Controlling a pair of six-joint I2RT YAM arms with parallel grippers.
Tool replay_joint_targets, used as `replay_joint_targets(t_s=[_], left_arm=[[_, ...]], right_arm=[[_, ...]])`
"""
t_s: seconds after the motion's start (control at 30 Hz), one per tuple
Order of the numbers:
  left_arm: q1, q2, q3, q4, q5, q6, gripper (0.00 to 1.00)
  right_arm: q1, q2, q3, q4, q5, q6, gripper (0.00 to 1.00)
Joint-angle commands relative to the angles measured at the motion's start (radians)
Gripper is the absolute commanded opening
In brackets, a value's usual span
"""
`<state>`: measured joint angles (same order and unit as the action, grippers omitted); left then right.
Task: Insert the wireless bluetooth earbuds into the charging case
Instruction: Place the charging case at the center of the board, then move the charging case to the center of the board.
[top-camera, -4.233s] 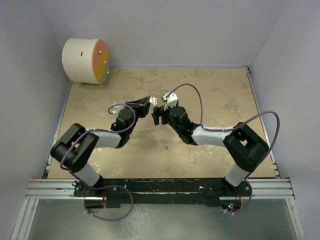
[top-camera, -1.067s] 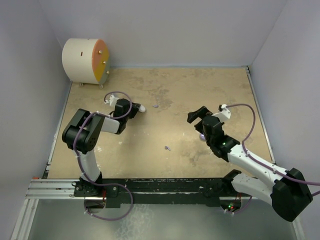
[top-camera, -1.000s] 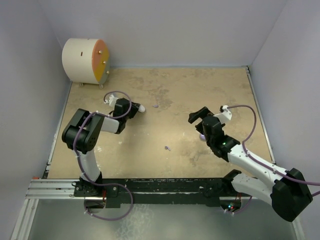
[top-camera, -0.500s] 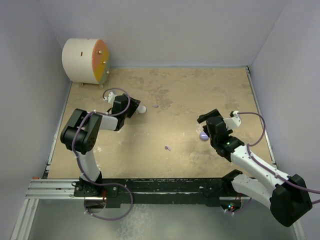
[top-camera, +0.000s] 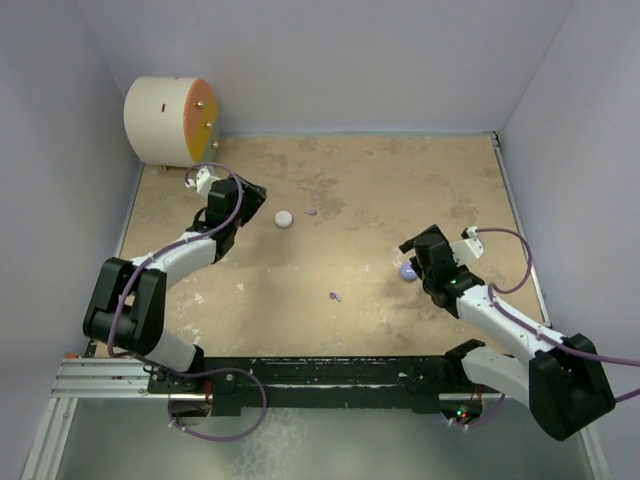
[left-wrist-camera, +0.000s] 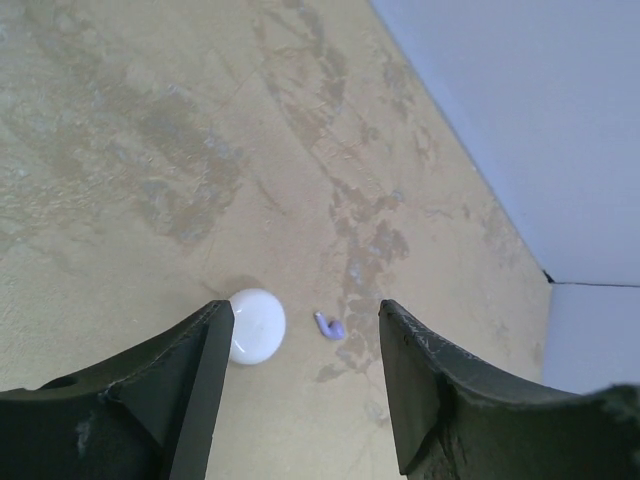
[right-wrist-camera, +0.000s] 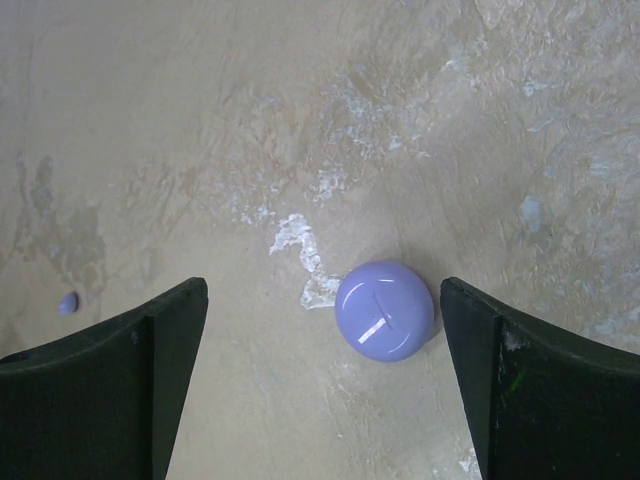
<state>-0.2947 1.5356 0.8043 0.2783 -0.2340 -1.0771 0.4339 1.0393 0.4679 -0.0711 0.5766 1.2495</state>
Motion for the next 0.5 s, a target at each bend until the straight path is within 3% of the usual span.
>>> replay_joint_targets(t_s=[0.0, 0.47], left_arm=[[0.006, -0.098, 0.01, -0.043, -0.015, 0.043, 0.59], [0.006, -0.23, -0.057, -0.059, 0.015, 0.043, 0.59]], right_arm=[[-0.015, 0.049, -0.015, 0.038, -0.019, -0.009, 1.0], [-0.02, 0.167, 0.002, 0.142, -0.112, -0.099, 1.0]])
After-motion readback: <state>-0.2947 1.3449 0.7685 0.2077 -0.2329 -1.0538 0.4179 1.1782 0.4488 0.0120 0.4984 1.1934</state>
